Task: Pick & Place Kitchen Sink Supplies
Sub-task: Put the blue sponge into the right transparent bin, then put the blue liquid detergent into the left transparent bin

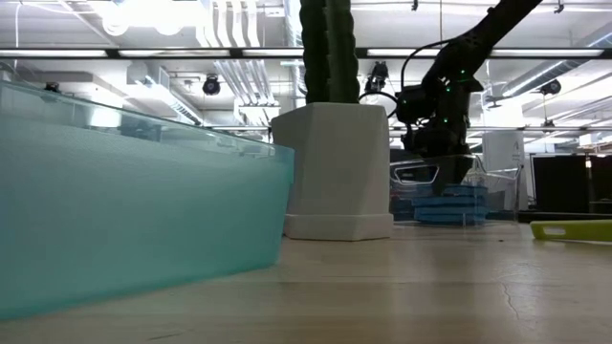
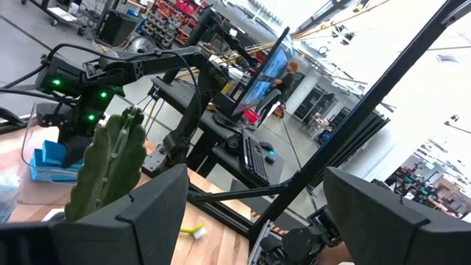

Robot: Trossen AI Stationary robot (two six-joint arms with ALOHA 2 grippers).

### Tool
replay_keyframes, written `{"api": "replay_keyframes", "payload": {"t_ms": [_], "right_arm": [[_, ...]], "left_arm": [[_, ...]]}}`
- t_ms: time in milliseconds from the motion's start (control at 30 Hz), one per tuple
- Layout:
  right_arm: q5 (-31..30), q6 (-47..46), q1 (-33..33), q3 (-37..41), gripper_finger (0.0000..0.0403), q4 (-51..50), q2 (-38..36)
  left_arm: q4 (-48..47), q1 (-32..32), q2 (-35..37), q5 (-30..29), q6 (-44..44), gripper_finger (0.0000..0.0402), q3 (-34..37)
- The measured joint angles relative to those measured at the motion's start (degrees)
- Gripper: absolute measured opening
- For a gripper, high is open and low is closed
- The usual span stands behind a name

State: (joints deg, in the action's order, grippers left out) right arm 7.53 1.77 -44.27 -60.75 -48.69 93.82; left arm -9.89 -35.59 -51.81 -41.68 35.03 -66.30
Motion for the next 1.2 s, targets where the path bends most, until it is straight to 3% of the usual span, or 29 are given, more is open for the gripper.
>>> {"api": "replay_keyframes", "payload": {"t_ms": [400,833,1200], "right_arm": [[-0.14,-0.20,0.00,-3.26,0.0364,-4.86,-0.23],[1.19,-6.16,0.15,-16.09,0.0366,-17.81,-4.47],[6.23,-20.89,3.31,-18.38,0.0366,-14.18,-17.23]], "left_arm": [[-0.89,0.00,0.00,0.02,0.70,0.0307,0.00],[-3.74,0.00,-0.13,0.05,5.72,0.0307,0.00],[-4.89,0.00,-0.48,0.22,5.41,0.0307,0.00]]}}
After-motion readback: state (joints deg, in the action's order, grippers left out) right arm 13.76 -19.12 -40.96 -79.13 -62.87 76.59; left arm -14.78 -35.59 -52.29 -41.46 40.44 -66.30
